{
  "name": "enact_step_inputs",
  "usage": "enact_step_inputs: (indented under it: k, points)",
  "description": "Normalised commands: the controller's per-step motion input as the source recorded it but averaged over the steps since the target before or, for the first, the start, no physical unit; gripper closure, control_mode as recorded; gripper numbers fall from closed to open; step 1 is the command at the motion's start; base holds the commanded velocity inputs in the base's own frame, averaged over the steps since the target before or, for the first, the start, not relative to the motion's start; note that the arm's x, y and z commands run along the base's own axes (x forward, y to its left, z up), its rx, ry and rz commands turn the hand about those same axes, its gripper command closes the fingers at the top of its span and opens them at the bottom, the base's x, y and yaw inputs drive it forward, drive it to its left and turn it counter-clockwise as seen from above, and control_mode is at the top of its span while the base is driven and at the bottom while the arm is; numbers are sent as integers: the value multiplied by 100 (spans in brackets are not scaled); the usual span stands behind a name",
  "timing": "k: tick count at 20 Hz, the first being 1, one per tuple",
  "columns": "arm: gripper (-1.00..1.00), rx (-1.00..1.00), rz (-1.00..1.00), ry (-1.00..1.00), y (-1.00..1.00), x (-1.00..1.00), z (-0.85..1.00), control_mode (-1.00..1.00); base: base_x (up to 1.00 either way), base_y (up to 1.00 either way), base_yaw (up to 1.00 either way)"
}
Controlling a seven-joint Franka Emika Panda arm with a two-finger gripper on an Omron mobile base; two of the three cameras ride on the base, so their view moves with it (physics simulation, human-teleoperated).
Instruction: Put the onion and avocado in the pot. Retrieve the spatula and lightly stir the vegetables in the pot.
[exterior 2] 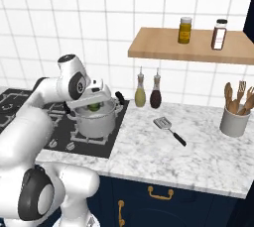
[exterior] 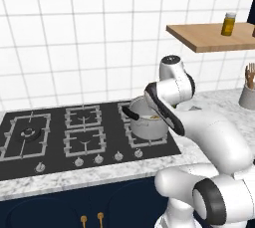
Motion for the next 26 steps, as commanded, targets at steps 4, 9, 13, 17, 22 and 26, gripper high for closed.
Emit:
enact_step_inputs:
  k: [4,9,13,17,22,26]
  points:
    - [100,0,7,0,22,100,-58,-100,0,0,0]
    - [-100,1,3,0,17,75,-88,-100,0,0,0]
    - [-100,6,0,0,-3,7,-28,-100,0,0,0]
    - [-100,3,0,-3,-9,-15,43,-100,0,0,0]
    - [-100,0,0,-13,-17,-50,70,-100,0,0,0]
    - [-100,0,0,-19,-52,-87,48,-100,0,0,0]
